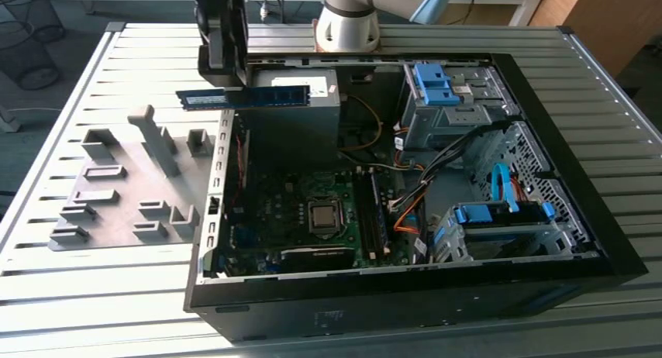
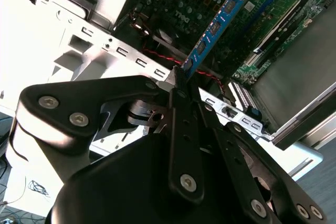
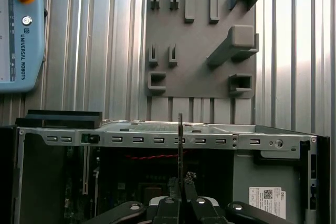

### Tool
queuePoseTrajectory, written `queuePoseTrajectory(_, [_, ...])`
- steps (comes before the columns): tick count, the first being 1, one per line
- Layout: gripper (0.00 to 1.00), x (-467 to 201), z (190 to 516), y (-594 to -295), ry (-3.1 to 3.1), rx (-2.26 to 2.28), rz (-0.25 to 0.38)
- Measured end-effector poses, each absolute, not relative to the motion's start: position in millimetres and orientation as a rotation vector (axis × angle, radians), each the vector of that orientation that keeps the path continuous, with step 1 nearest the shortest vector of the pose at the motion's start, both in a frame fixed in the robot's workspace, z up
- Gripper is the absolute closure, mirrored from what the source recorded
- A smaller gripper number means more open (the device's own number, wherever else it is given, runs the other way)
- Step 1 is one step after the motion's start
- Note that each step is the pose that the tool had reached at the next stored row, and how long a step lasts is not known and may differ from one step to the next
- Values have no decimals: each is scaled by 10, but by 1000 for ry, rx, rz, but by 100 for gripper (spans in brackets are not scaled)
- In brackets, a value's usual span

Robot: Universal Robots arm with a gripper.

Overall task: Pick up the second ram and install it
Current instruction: 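Pick up the second ram and move it above second insertion slot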

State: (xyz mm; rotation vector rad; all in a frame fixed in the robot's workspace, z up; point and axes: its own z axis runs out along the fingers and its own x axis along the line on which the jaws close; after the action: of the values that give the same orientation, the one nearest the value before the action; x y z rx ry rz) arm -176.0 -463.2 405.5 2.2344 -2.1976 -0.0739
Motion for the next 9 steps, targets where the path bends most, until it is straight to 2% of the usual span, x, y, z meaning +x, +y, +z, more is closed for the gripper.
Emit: queuePoseTrajectory(9, [86,-1739,4055,-4632,-2198,2234,-74])
